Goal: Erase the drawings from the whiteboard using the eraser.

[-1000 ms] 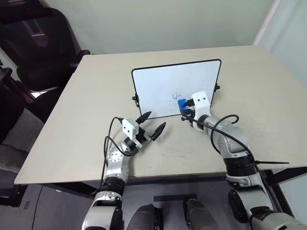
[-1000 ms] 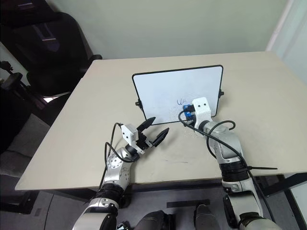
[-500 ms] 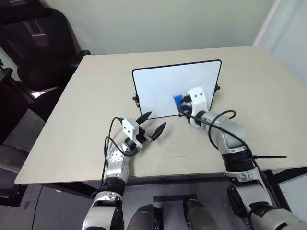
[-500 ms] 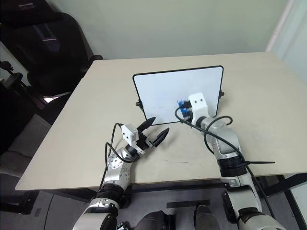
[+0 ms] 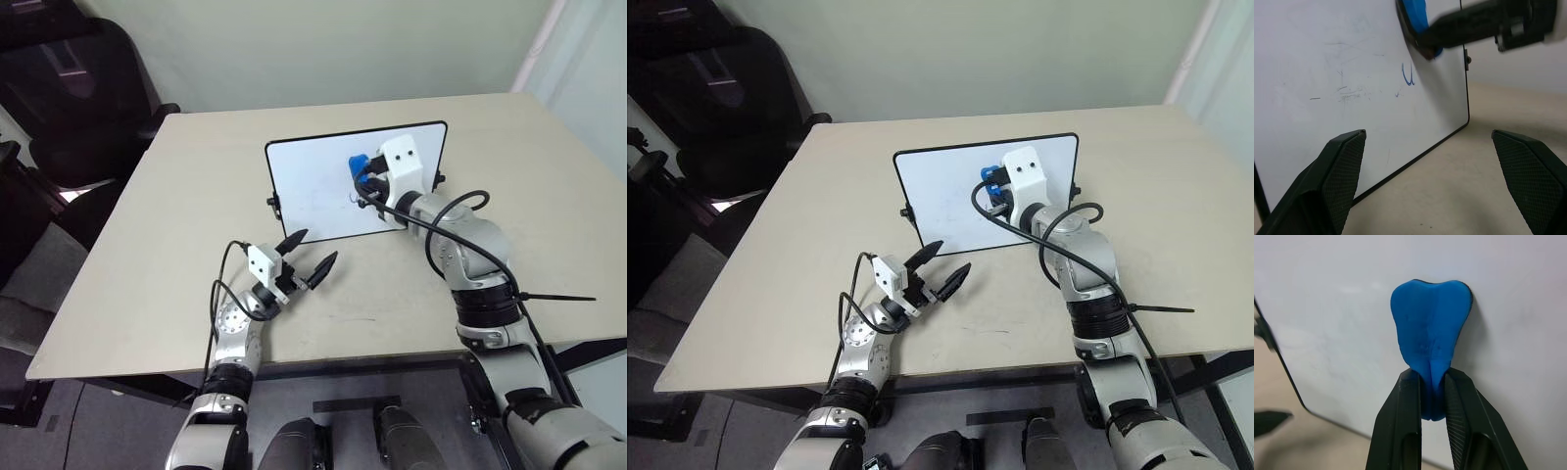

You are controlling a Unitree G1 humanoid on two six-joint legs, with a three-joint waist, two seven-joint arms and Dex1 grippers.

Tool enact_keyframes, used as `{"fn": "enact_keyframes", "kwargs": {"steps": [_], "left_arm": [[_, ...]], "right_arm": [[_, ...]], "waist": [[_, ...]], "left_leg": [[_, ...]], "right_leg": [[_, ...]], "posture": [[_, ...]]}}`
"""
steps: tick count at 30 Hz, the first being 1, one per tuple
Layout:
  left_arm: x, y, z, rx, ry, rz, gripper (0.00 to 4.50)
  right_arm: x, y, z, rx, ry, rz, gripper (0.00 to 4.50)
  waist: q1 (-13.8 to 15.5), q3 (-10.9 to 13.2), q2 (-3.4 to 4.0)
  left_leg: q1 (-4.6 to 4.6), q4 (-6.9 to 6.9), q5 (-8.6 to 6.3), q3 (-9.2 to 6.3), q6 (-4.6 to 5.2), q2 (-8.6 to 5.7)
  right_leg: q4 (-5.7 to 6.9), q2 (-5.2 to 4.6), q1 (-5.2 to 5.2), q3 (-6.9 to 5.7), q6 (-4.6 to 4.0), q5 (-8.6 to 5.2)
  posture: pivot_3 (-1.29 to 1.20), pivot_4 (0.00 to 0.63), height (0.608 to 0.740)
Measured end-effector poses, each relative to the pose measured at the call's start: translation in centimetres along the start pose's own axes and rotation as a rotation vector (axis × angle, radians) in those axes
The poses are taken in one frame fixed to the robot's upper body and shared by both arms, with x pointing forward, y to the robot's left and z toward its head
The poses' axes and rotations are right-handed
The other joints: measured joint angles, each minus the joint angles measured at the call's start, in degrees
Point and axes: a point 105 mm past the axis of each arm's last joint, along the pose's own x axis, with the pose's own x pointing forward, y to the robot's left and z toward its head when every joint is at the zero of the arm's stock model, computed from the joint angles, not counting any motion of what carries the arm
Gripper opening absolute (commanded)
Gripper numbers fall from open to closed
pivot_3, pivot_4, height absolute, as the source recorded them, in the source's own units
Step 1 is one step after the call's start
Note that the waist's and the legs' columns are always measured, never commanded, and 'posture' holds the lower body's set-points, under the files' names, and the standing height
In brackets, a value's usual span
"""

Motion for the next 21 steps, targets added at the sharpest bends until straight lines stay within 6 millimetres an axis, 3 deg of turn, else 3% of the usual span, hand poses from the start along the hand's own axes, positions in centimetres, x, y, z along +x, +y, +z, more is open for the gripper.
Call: {"fn": "enact_keyframes", "kwargs": {"steps": [3, 7, 9, 13, 19, 21], "left_arm": [[0.0, 0.0, 0.0, -0.001, 0.0, 0.0, 4.5], [0.1, 0.0, 0.0, -0.001, 0.001, 0.0, 4.5], [0.1, 0.1, 0.0, 0.003, 0.003, 0.001, 4.5], [0.0, 0.2, 0.0, 0.008, 0.006, 0.003, 4.5], [0.0, 0.2, -0.1, 0.008, 0.008, 0.005, 4.5], [0.0, 0.1, -0.1, 0.006, 0.008, 0.005, 4.5]], "right_arm": [[0.2, 0.5, -1.9, -0.004, 0.054, 0.012, 0.43], [0.4, 0.6, -6.9, 0.027, 0.199, 0.008, 0.43], [0.3, 0.5, -7.6, 0.031, 0.224, 0.004, 0.43], [0.5, 0.4, -6.0, 0.016, 0.199, 0.004, 0.43], [0.4, 0.4, 0.7, -0.027, 0.024, 0.009, 0.43], [0.3, 0.5, 1.1, -0.032, 0.01, 0.011, 0.43]], "waist": [[0.02, 0.0, 0.0], [0.1, 0.0, 0.0], [0.09, 0.0, 0.0], [0.07, 0.01, -0.02], [0.05, 0.01, -0.02], [0.05, 0.01, -0.03]], "left_leg": [[0.01, 0.0, 0.0, 0.0, 0.0, 0.01], [-0.01, 0.03, 0.01, 0.0, 0.0, 0.0], [-0.1, 0.02, 0.04, 0.02, -0.01, 0.0], [-0.16, 0.01, 0.08, 0.01, -0.05, 0.01], [-0.16, 0.01, 0.1, 0.01, -0.05, 0.01], [-0.06, 0.0, 0.09, 0.0, -0.05, 0.01]], "right_leg": [[0.0, 0.0, 0.0, -0.01, -0.21, 0.13], [0.0, -0.01, 0.02, 0.01, -0.2, 0.13], [0.02, -0.01, 0.07, 0.02, -0.17, 0.12], [0.08, 0.0, 0.02, 0.01, -0.15, 0.1], [0.09, 0.01, -0.05, 0.0, -0.14, 0.1], [0.08, 0.01, -0.12, -0.01, -0.15, 0.09]], "posture": [[0.0, 0.15, 0.726], [0.0, 0.15, 0.726], [0.0, 0.15, 0.726], [0.0, 0.15, 0.726], [0.0, 0.15, 0.726], [0.0, 0.15, 0.726]]}}
